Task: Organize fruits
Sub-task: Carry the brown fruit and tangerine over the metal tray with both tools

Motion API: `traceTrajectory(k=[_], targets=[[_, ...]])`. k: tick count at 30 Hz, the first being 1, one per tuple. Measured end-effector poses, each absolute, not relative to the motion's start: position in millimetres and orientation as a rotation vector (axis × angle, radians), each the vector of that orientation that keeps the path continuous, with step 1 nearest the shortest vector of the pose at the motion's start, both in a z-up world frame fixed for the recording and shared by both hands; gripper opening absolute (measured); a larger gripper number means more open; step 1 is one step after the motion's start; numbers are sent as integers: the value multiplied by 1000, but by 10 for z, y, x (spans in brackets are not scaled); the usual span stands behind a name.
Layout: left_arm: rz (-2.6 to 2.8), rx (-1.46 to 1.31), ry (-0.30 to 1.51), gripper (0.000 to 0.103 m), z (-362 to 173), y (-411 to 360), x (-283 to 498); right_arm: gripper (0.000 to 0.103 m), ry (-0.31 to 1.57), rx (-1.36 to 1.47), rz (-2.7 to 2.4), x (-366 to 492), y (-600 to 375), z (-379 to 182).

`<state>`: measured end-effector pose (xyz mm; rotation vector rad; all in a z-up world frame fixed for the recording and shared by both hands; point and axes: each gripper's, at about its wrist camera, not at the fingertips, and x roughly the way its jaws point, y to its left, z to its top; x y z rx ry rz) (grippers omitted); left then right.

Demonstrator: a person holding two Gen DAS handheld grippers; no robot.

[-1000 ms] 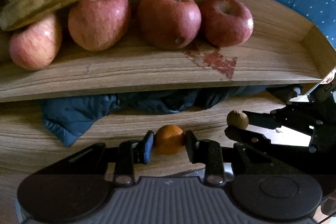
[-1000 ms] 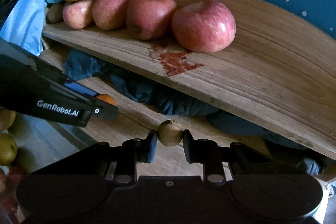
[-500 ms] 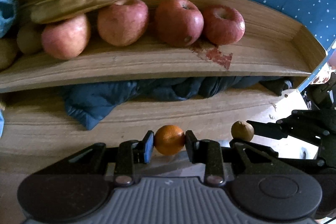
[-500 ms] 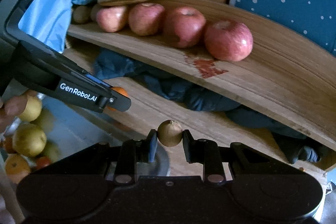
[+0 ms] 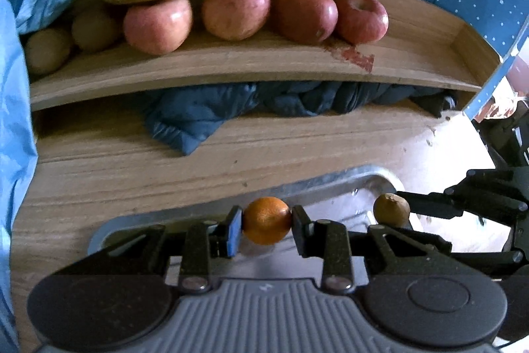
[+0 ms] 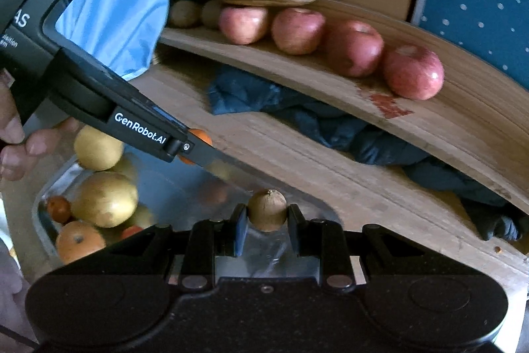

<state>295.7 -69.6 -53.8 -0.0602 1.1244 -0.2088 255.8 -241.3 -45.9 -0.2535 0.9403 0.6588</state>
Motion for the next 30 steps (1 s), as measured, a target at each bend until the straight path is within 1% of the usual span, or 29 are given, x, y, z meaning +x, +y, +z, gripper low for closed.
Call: traceTrajectory(k=[15,30], targets=[[-311,-21,1173,35,-592,-566,2711,28,951,-355,748,2210,-2073,-440],[-336,39,1188,35,-622,-618,2722,28,996,-460,786,2104,-1863,-525]])
